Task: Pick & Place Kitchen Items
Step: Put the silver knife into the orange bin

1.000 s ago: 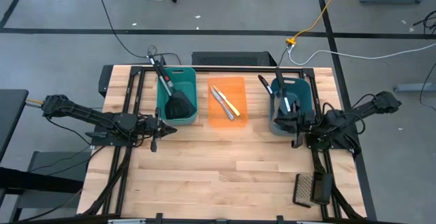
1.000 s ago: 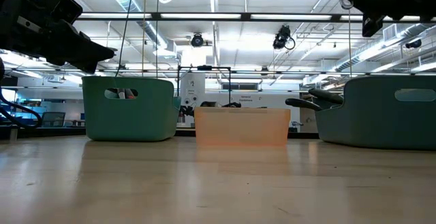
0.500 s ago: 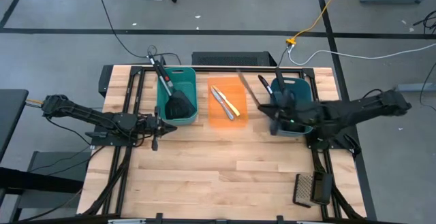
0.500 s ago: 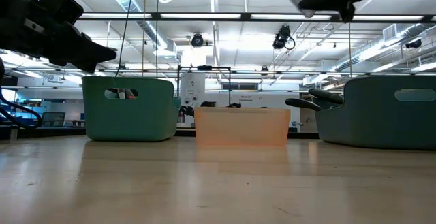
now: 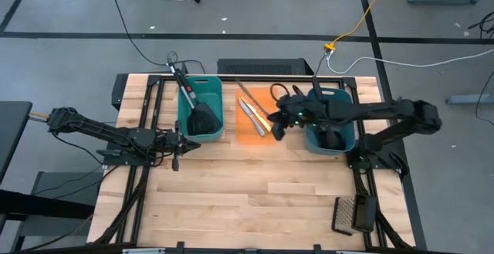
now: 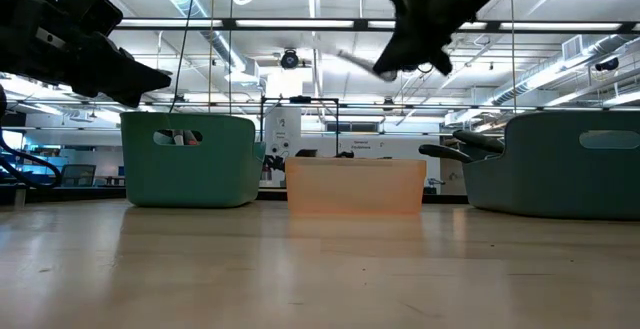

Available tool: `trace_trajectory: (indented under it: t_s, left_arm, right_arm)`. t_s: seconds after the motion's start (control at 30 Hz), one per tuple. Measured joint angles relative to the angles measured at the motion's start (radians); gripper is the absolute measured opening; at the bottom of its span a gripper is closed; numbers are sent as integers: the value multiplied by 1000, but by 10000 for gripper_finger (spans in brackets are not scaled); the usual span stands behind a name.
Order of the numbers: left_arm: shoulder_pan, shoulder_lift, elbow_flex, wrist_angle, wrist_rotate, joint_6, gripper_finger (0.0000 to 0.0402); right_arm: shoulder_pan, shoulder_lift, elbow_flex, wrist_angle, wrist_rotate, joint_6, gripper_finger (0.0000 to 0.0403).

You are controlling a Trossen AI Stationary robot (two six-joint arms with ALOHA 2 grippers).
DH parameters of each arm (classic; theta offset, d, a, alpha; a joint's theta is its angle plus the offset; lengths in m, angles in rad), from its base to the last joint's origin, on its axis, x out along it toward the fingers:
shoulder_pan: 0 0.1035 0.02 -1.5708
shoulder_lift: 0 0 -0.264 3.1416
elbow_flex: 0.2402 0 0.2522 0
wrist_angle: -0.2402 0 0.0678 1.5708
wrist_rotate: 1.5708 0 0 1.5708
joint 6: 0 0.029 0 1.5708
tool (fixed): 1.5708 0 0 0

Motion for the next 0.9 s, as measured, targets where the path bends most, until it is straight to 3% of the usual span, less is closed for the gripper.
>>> trace_trajectory:
  t_s: [0.33, 0.9]
  left_arm:
    - [0, 0, 0, 0, 0, 2, 14]
    - [0, 0, 0, -1, 0, 7, 14]
  right_arm:
    - [-97, 145, 6, -86, -209, 106, 20]
    - [-119, 304, 7, -24, -200, 208, 20]
